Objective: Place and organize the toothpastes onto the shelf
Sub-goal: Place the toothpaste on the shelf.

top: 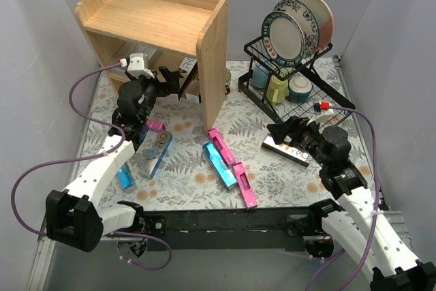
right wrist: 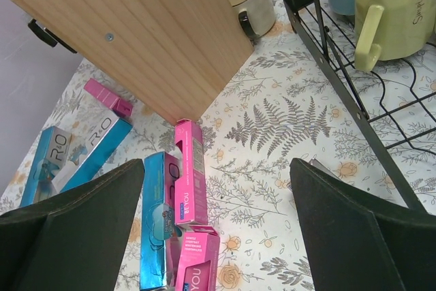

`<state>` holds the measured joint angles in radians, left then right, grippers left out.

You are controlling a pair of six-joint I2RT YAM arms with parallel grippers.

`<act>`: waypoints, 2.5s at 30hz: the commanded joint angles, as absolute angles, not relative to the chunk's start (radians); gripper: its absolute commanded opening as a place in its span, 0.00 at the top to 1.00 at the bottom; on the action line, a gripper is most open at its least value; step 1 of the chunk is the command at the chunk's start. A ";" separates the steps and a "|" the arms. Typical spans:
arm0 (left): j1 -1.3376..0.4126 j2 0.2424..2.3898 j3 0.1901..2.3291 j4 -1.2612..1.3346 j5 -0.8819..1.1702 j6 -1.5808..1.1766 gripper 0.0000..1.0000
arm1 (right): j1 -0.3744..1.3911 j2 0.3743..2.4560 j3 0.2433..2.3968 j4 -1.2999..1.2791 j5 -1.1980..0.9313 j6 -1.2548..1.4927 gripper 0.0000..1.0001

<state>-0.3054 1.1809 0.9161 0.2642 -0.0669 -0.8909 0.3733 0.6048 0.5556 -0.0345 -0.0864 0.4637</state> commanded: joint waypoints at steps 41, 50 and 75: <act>-0.216 1.451 1.005 0.400 0.291 -1.189 0.54 | 0.370 0.620 0.557 0.002 -0.110 0.446 0.07; -0.216 1.482 1.023 0.405 0.302 -1.157 0.53 | 0.368 0.617 0.558 0.002 -0.107 0.446 0.07; -0.215 1.198 0.959 0.230 0.172 -1.002 0.05 | 0.368 0.682 0.684 -0.182 -0.068 0.347 0.05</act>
